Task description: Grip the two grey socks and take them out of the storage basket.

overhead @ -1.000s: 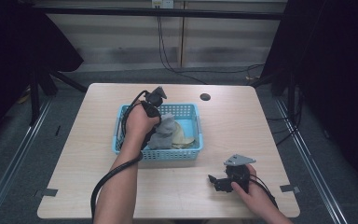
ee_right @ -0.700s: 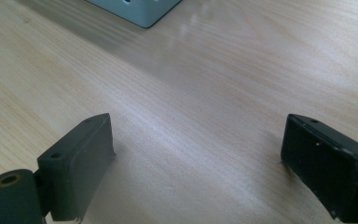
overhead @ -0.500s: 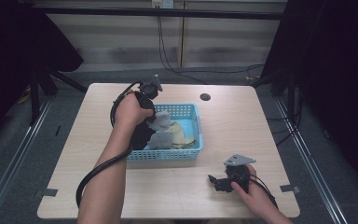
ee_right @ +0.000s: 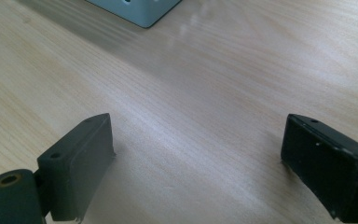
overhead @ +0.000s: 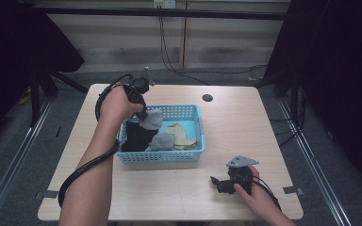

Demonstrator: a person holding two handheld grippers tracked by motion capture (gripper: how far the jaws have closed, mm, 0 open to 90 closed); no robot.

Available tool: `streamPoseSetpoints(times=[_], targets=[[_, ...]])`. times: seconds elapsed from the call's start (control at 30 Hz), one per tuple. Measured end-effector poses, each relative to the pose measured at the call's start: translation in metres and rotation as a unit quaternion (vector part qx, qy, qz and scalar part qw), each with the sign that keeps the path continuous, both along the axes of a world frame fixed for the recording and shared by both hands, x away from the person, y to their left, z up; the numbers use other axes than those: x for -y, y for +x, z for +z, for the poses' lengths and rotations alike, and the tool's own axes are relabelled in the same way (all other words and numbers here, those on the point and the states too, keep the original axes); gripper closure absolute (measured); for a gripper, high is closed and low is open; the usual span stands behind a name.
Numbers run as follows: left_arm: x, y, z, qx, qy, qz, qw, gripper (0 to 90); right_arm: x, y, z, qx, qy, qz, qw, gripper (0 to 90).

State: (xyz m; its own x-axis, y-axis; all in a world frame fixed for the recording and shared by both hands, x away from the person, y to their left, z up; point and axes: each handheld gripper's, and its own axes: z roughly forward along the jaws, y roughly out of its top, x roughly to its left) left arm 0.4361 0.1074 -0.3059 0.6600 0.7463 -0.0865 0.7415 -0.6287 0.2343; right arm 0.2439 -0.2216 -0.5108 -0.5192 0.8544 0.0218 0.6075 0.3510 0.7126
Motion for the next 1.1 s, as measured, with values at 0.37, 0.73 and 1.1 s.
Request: streamPoseSetpoints(times=[0.37,0.73,1.1], targets=[[-0.03,-0.006,0.016,0.006,0.005,0.022,0.9997,82.1,0.0,0.0,0.0,0.0,0.0,0.0,1.0,8.8],[-0.069,-0.014,0.017,0.016,0.005,0.053,0.9984,81.7,0.0,0.0,0.0,0.0,0.0,0.0,1.0,8.7],[-0.114,-0.025,0.003,0.011,0.01,0.091,0.9958,81.8,0.0,0.0,0.0,0.0,0.0,0.0,1.0,8.8]])
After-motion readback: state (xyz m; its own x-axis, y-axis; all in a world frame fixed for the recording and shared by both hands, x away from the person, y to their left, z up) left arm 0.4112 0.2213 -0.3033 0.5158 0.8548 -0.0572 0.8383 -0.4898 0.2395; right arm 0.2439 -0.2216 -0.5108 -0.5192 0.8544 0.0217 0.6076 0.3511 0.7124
